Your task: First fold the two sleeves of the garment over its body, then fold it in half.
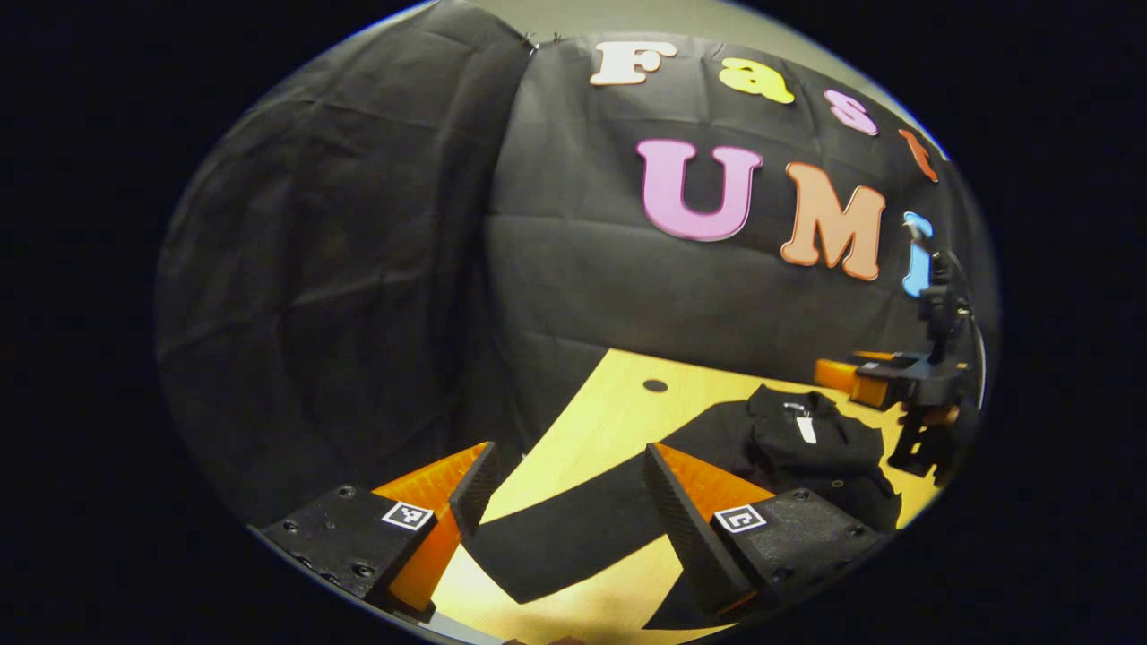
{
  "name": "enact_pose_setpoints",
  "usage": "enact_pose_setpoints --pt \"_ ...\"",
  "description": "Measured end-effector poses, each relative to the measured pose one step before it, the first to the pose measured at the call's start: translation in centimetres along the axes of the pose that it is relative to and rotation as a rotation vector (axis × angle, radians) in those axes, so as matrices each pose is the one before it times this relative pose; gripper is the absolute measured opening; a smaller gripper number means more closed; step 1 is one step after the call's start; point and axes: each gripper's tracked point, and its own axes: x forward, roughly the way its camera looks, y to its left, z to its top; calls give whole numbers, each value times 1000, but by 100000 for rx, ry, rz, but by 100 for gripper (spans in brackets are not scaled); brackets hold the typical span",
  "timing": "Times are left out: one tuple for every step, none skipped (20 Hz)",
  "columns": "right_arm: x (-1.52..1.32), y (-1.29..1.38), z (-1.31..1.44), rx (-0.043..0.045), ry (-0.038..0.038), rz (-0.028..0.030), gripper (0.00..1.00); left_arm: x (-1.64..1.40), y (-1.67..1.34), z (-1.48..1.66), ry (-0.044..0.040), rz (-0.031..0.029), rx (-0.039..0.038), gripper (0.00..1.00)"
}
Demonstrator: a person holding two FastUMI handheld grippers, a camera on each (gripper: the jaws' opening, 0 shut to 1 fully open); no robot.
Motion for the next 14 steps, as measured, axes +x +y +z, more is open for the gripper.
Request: enact_pose_setpoints --pt "-767 -584 295 -602 -1220 -1145 98 1005 244 -619 2299 201 1026 99" --pt "-696 -593 -75 -182 -460 -1261 98 1006 343 -615 1703 88 1613 99" --pt "-616 -671 -104 108 -7 -1290 98 892 210 -684 2519 -162 1860 98" --pt "-589 -639 -297 206 522 -1422 100 641 71 -1023 2429 -1032 1680 98" --pt "-446 -790 -244 54 394 -1646 98 756 -151 -885 3394 -1429 1033 98" --pt "-587 -847 -365 -241 447 -2105 98 876 -334 -869 2806 -1215 651 99" --pt "-357 -875 -350 -508 663 -2104 98 639 -113 -625 2482 -968 -194 99" --pt "-481 -701 -498 15 1072 -1892 98 677 -69 -892 2522 -900 -466 99" --pt "-388 -531 -432 601 1206 -1228 100 547 62 -708 2246 -667 -327 99" --pt "-276 -459 -529 656 1195 -1285 98 473 267 -850 2651 114 -176 99" --pt "-263 -614 -452 424 1112 -1526 98 737 202 -708 2555 369 159 99" --pt "-285 -675 -528 138 1158 -1521 98 827 166 -698 2332 407 285 99" --pt "-236 -484 -317 -120 821 -1347 96 690 332 -648 1818 538 592 99" --pt "-225 -376 -393 -212 996 -1270 98 403 291 -847 2086 127 510 99"
